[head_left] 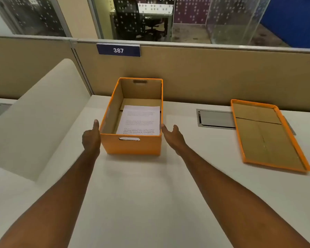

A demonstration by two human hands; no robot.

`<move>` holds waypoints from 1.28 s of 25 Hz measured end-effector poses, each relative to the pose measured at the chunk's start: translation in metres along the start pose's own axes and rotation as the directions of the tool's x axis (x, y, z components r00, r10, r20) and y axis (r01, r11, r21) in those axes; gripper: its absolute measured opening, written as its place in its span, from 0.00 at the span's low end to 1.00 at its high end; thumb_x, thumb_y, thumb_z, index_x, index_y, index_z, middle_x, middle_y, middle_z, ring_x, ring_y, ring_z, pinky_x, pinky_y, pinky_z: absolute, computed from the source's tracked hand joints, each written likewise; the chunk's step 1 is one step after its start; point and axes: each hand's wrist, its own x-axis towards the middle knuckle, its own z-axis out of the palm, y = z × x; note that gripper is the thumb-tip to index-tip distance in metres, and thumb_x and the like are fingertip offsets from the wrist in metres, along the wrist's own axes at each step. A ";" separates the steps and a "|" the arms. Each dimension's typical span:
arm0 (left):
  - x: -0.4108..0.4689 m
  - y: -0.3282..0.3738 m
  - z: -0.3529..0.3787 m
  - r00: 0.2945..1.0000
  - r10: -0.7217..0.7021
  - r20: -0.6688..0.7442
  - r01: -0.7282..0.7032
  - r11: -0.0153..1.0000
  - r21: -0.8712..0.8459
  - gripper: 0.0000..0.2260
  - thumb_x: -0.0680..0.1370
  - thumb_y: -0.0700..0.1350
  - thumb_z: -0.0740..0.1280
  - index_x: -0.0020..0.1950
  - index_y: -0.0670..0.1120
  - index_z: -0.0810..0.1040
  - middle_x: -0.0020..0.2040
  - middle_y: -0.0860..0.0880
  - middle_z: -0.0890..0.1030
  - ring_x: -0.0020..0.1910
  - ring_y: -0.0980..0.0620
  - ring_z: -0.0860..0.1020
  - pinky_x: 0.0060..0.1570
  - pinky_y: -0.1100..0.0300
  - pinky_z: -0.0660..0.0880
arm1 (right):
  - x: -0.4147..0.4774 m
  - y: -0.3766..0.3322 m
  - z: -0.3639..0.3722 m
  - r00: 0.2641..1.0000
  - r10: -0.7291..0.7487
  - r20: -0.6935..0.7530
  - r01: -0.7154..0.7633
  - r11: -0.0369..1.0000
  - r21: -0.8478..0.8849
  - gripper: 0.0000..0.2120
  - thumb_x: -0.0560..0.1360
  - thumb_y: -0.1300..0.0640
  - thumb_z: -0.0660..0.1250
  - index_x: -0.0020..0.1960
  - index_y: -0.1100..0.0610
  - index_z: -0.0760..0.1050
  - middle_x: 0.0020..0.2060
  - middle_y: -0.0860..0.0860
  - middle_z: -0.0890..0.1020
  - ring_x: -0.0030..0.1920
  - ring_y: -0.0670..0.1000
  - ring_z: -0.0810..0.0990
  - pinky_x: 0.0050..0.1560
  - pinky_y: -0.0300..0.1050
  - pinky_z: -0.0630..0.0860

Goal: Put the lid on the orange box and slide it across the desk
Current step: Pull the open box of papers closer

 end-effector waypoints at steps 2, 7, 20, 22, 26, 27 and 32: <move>0.015 0.006 0.001 0.994 -0.002 0.113 0.004 1.000 -0.016 0.25 0.75 0.64 0.61 0.39 0.41 0.74 0.45 0.43 0.78 0.46 0.44 0.75 0.50 0.50 0.72 | 0.014 -0.012 0.013 0.999 0.039 -0.004 -0.038 0.998 0.054 0.43 0.73 0.34 0.59 0.76 0.57 0.47 0.76 0.56 0.58 0.74 0.60 0.60 0.68 0.55 0.64; 0.047 -0.009 0.013 0.916 -0.011 0.400 -0.005 0.999 0.038 0.13 0.76 0.46 0.65 0.58 0.42 0.76 0.53 0.42 0.77 0.47 0.45 0.75 0.42 0.56 0.73 | 0.037 -0.021 0.037 0.994 0.106 -0.014 -0.106 0.994 0.022 0.32 0.77 0.45 0.60 0.74 0.59 0.55 0.70 0.57 0.69 0.65 0.57 0.72 0.52 0.46 0.72; -0.099 -0.053 0.010 0.832 0.108 0.544 -0.070 0.994 -0.090 0.16 0.81 0.52 0.58 0.66 0.48 0.72 0.60 0.47 0.79 0.57 0.45 0.79 0.53 0.49 0.78 | -0.063 0.062 -0.035 0.944 0.014 -0.331 0.001 0.999 0.046 0.16 0.81 0.55 0.53 0.65 0.54 0.71 0.57 0.52 0.79 0.49 0.51 0.74 0.42 0.40 0.70; -0.140 -0.073 0.005 0.840 0.093 0.534 -0.057 0.995 -0.083 0.20 0.80 0.57 0.56 0.70 0.50 0.71 0.64 0.47 0.78 0.62 0.44 0.77 0.62 0.44 0.74 | -0.095 0.091 -0.055 0.933 0.016 -0.360 -0.007 1.000 0.027 0.16 0.80 0.54 0.54 0.65 0.54 0.71 0.58 0.53 0.79 0.51 0.52 0.75 0.46 0.44 0.69; -0.216 -0.107 -0.007 0.847 0.041 0.531 -0.032 0.999 -0.026 0.25 0.80 0.61 0.51 0.73 0.51 0.67 0.72 0.49 0.71 0.71 0.48 0.68 0.71 0.48 0.64 | -0.154 0.151 -0.086 0.926 0.075 -0.371 -0.063 0.997 0.046 0.17 0.80 0.53 0.55 0.67 0.53 0.69 0.60 0.54 0.78 0.55 0.54 0.76 0.48 0.46 0.70; -0.230 -0.115 -0.010 0.853 0.016 0.522 -0.014 1.000 -0.008 0.27 0.80 0.61 0.50 0.74 0.50 0.65 0.74 0.49 0.69 0.73 0.48 0.66 0.72 0.50 0.62 | -0.167 0.164 -0.090 0.925 0.095 -0.367 -0.081 0.995 0.054 0.17 0.80 0.52 0.55 0.67 0.52 0.69 0.60 0.54 0.78 0.56 0.54 0.76 0.49 0.48 0.71; -0.271 -0.133 -0.017 0.873 -0.022 0.487 0.015 1.000 0.017 0.26 0.80 0.60 0.49 0.74 0.48 0.65 0.74 0.47 0.68 0.74 0.47 0.64 0.64 0.57 0.62 | -0.204 0.203 -0.099 0.923 0.121 -0.365 -0.084 0.990 0.116 0.18 0.80 0.50 0.56 0.68 0.50 0.68 0.56 0.49 0.78 0.51 0.50 0.75 0.44 0.44 0.72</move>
